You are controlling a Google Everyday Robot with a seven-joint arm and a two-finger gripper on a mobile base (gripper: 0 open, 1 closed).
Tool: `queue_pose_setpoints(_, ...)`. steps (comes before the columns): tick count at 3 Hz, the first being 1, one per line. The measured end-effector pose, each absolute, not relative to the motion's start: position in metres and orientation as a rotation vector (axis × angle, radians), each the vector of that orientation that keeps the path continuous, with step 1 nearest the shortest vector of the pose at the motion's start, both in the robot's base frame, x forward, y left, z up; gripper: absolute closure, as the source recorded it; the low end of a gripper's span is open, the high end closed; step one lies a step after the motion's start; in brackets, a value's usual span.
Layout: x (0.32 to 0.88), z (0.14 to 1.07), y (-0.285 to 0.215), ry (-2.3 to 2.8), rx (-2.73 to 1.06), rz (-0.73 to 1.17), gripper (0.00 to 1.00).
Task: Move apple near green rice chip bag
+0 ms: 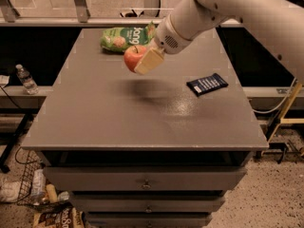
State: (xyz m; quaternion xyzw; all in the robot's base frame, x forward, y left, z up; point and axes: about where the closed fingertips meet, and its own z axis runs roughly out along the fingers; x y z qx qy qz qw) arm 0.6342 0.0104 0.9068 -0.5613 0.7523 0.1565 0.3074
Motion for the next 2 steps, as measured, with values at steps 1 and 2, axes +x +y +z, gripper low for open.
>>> queue_pose_setpoints(1,0.667,0.905,0.004,2.038,-1.428,0.392,1.0)
queue_pose_setpoints(2,0.693,0.899,0.002,2.068,-1.398,0.38,1.0)
